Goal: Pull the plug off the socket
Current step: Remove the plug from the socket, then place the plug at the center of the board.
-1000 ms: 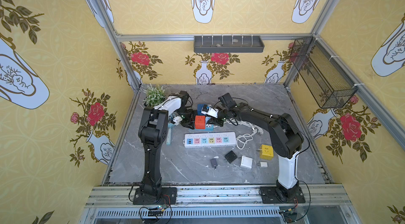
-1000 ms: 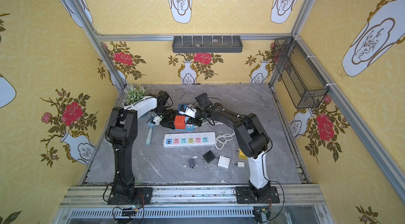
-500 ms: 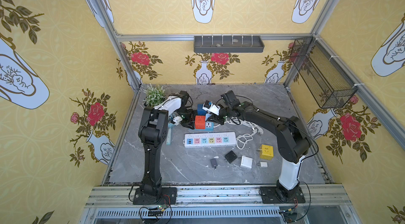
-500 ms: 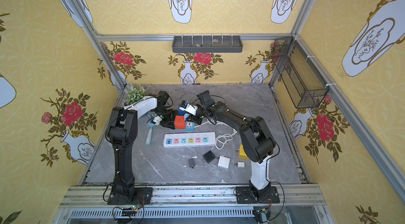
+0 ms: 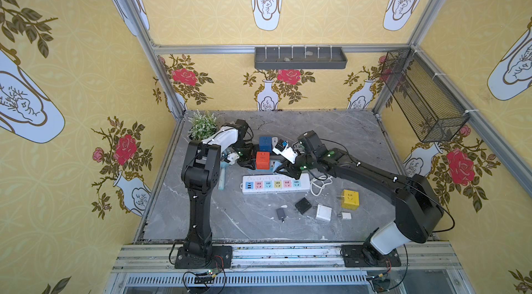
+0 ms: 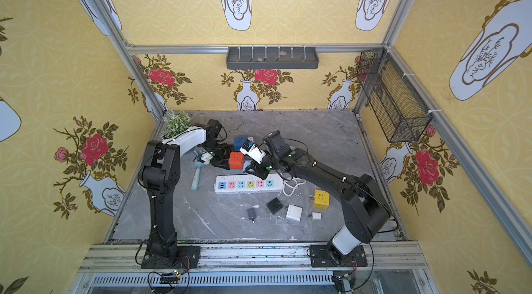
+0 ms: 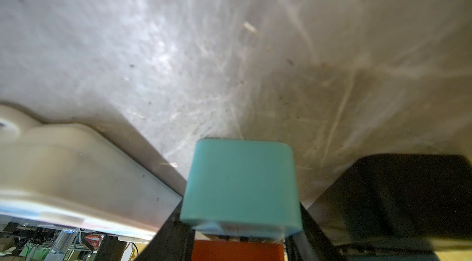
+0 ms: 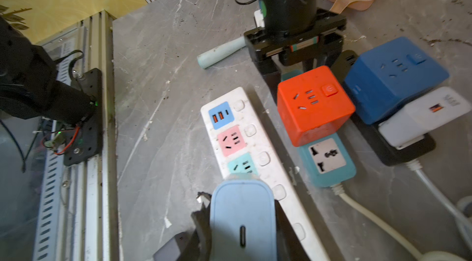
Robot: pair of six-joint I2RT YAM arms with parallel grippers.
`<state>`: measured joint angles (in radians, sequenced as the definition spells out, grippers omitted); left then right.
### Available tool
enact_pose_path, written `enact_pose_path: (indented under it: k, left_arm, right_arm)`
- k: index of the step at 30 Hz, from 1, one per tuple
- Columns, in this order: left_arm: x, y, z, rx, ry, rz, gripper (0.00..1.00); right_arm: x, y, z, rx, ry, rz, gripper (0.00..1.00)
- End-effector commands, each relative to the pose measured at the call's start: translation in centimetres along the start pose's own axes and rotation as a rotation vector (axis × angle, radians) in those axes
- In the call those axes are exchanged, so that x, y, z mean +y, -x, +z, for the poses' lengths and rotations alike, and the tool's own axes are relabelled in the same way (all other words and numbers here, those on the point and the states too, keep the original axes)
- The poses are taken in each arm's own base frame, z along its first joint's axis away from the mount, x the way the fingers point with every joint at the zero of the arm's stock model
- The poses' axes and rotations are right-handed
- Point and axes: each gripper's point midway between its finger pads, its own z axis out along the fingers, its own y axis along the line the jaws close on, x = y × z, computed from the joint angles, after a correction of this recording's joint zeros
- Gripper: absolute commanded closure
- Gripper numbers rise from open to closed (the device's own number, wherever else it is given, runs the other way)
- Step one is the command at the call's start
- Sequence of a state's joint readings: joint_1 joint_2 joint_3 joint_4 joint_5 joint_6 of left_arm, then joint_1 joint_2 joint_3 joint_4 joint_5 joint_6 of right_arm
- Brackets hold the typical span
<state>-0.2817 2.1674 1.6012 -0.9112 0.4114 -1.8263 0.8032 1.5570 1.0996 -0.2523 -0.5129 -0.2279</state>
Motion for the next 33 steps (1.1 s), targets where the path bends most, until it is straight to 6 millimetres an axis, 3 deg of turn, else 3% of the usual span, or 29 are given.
enact_pose_path:
  k: [1, 9, 17, 23, 33]
  left_arm:
    - [1.4, 3.1, 1.0, -0.149, 0.053, -0.07, 1.0]
    - [1.2, 2.9, 0.7, -0.144, 0.038, -0.067, 1.0]
    - [1.5, 2.8, 0.6, -0.135, 0.032, -0.069, 1.0]
    - [1.5, 2.7, 0.3, -0.135, 0.026, -0.062, 1.0]
    - [1.8, 2.8, 0.4, -0.132, 0.025, -0.062, 1.0]
  right_arm:
    - [1.6, -0.6, 0.0, -0.003, 0.019, 0.12, 0.79]
    - [4.3, -4.5, 0.9, 0.084, 0.082, 0.348, 0.76]
    - [3.9, -6.9, 2.4, 0.157, 0.085, 0.509, 0.74]
    - [1.9, -8.4, 3.0, 0.194, 0.084, 0.695, 0.74]
    - [1.7, -10.1, 3.6, 0.264, 0.093, 0.776, 0.7]
